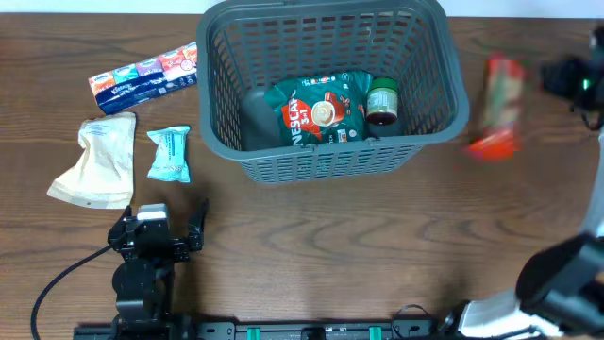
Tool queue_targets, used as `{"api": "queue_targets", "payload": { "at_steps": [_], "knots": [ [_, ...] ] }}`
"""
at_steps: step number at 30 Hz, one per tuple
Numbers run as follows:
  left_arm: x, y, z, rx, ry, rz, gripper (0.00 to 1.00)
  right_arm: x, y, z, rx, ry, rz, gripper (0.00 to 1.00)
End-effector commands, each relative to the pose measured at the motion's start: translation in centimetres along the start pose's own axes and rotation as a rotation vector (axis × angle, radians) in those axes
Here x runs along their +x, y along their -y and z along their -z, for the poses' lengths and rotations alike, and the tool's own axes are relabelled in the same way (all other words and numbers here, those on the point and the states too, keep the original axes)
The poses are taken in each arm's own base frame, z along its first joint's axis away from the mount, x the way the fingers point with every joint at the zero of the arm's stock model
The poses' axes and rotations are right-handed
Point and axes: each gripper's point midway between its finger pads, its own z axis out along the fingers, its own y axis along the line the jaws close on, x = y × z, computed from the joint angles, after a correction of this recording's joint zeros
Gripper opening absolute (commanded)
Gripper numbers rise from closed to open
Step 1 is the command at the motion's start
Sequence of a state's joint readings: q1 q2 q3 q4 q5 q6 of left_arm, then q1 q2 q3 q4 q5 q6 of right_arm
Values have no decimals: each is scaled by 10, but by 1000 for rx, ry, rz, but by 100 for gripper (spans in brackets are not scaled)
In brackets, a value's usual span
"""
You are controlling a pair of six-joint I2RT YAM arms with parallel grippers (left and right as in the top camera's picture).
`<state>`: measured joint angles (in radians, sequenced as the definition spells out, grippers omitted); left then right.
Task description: Pack container
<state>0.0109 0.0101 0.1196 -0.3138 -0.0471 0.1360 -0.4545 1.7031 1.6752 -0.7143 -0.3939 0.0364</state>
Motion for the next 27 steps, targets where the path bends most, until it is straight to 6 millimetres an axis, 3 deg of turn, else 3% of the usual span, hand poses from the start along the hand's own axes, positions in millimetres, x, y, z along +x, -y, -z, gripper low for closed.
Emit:
{"api": "queue_targets", "payload": {
  "at_steps": [1,7,12,13,14,15,16,17,27],
  "knots": [
    [10,4,-3,15,-20,-17,98,-31,-41,35,-19,102,105,1],
    [10,4,-3,15,-20,-17,99,-40,-58,51,-17,130,134,1],
    [10,4,-3,15,-20,-17,99,-30,-34,44,99,90,55,1],
    [10,4,-3,16,-20,-17,99,-29,-28,39,126,82,29,10],
    [10,4,-3,15,-20,-17,99,-26,-22,33,140,71,5,38],
    [10,4,-3,15,-20,-17,99,-23,-19,26,143,55,-16,76],
    [10,4,-3,15,-20,-17,99,-18,-15,17,145,33,-40,91],
    [10,4,-3,15,-20,-17,98,-13,-11,7,149,10,-62,99],
    [10,4,-3,16,-20,-17,98,59,34,-101,194,-228,-235,99]
  ]
}}
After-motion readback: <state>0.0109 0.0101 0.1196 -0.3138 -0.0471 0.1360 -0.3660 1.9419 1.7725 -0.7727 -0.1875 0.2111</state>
